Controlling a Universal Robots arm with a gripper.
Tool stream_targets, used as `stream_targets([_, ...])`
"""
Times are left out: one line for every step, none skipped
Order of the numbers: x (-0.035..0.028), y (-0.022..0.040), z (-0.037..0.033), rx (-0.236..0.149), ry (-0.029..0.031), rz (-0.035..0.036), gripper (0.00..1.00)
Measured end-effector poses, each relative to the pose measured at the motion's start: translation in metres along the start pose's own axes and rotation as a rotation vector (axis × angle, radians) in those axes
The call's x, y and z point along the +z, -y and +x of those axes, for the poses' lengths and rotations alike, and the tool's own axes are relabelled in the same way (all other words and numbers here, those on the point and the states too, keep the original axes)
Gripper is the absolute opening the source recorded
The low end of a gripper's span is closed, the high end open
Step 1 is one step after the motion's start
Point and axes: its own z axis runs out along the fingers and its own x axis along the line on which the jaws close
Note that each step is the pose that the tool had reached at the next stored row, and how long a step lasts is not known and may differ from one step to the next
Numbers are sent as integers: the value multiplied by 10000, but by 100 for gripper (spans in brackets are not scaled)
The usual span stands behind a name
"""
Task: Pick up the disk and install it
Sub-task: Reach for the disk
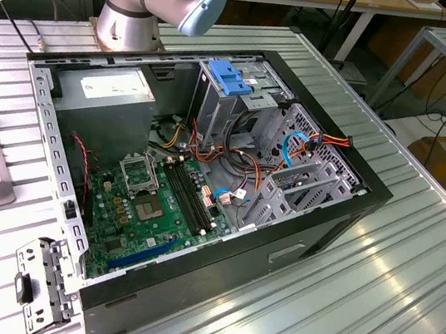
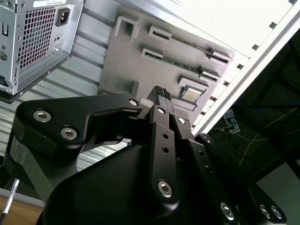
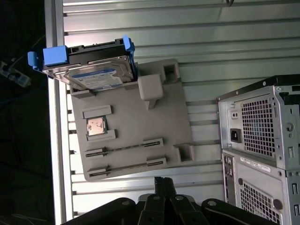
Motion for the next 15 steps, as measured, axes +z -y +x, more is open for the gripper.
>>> stream_targets([0, 0, 12, -1, -1, 0, 11])
stream_targets([0, 1, 24, -1, -1, 1, 11])
stream_targets([1, 1, 38, 0, 0, 0, 11])
stream_targets([2, 1, 51, -1, -1, 0, 11])
stream_targets([3, 2, 68, 0, 0, 0, 11])
stream_targets([3, 2, 80, 0, 0, 0, 11])
stream_targets([3, 2, 93, 0, -1, 0, 11])
stream_targets([4, 3, 105, -1, 0, 0, 11])
stream_targets([5, 3, 122, -1, -1, 0, 11])
stream_targets([5, 3, 138, -1, -1, 0, 11])
stream_targets([6, 4, 162, 0, -1, 1, 11])
stream_targets([7, 4, 183, 0, -1, 0, 11])
stream_targets([8, 4, 196, 0, 0, 0, 11])
stream_targets([8, 4, 208, 0, -1, 0, 11])
stream_targets([9, 4, 226, 0, 0, 0, 11])
